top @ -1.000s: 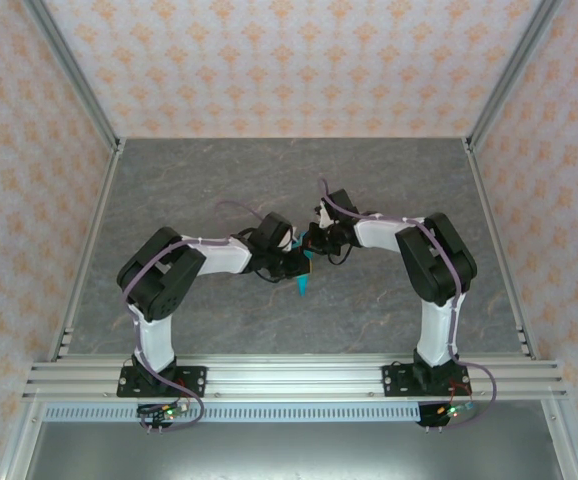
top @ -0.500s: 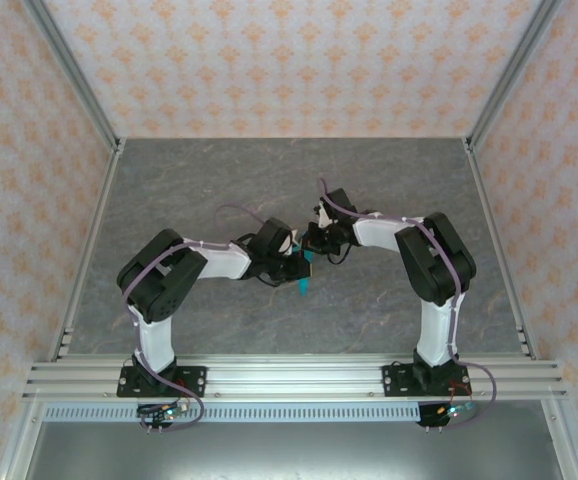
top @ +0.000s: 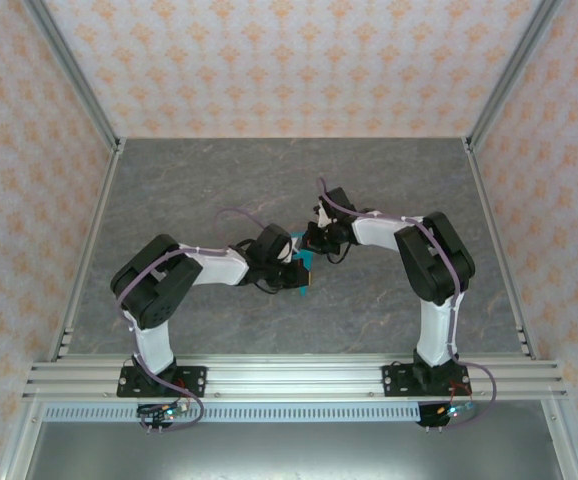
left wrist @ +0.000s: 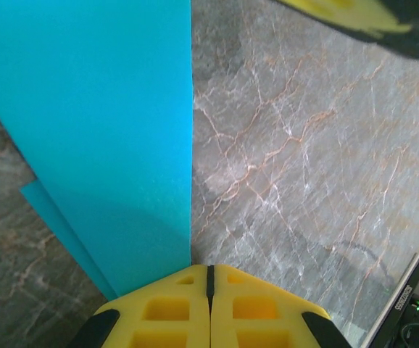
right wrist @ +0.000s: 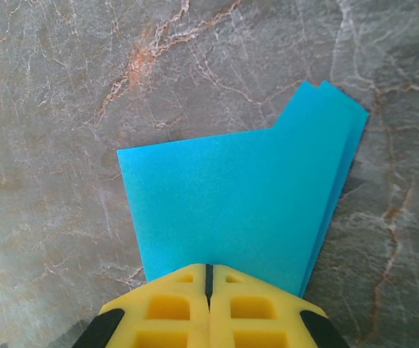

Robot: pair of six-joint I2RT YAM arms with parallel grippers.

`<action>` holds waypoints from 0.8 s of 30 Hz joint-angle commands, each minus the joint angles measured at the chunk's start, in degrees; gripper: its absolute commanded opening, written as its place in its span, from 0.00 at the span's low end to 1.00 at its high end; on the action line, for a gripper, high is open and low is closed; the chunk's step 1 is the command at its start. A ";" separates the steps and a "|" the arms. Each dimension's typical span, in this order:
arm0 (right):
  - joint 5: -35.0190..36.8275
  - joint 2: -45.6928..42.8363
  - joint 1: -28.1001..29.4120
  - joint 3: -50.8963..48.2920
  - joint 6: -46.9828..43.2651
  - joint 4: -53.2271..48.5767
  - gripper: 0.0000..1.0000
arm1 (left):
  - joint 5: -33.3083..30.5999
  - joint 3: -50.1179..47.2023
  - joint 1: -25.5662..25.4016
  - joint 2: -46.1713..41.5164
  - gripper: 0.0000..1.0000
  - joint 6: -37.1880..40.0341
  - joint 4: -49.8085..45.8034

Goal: Fold a paper plane with a square sheet of paper (fold left side to right side)
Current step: Fold the wing for the fifth time at the center of the table.

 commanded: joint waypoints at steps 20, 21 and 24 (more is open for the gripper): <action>5.59 4.43 0.39 -0.19 -0.57 -5.42 0.00 | 2.83 -3.39 -3.55 -2.69 0.06 1.06 -6.91; 5.60 4.43 0.35 -0.19 -0.68 -5.45 0.00 | 2.82 -3.51 -3.67 -2.68 0.06 0.83 -6.58; 5.59 4.40 0.33 -0.06 -0.66 -5.64 0.00 | 2.56 -4.04 -3.92 -2.51 0.06 0.52 -6.19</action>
